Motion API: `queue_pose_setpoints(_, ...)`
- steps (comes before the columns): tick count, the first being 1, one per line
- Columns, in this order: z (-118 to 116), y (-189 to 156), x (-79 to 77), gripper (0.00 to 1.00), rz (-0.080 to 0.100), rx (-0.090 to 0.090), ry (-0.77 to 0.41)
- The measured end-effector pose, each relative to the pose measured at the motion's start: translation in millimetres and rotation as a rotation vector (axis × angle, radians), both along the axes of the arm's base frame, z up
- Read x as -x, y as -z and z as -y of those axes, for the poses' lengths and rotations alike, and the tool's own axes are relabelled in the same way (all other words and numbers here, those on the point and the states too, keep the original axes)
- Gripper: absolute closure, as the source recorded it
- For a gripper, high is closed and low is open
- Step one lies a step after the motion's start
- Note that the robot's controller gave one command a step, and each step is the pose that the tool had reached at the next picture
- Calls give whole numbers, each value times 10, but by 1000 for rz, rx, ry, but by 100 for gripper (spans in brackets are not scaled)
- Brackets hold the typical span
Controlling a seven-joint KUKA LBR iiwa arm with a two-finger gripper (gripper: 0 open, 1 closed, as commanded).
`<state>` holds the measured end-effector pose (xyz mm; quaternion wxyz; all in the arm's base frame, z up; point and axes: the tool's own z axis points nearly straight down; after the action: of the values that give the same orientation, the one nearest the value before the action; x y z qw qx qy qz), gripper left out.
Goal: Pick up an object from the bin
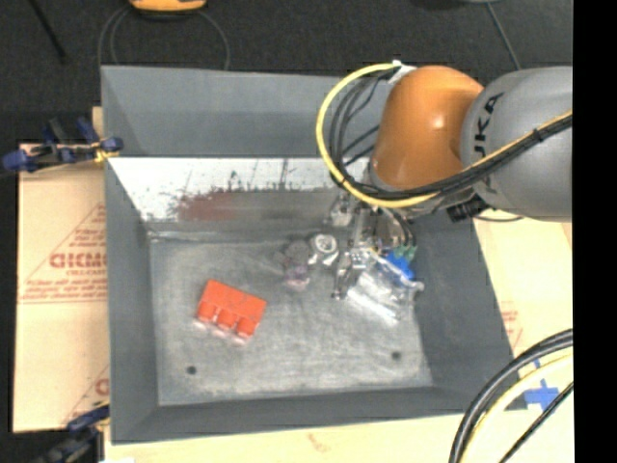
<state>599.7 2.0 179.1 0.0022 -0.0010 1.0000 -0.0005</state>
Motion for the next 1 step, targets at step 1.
queue_pose_setpoints(1, 20, -246, -403, 0, 5, -2, 76)
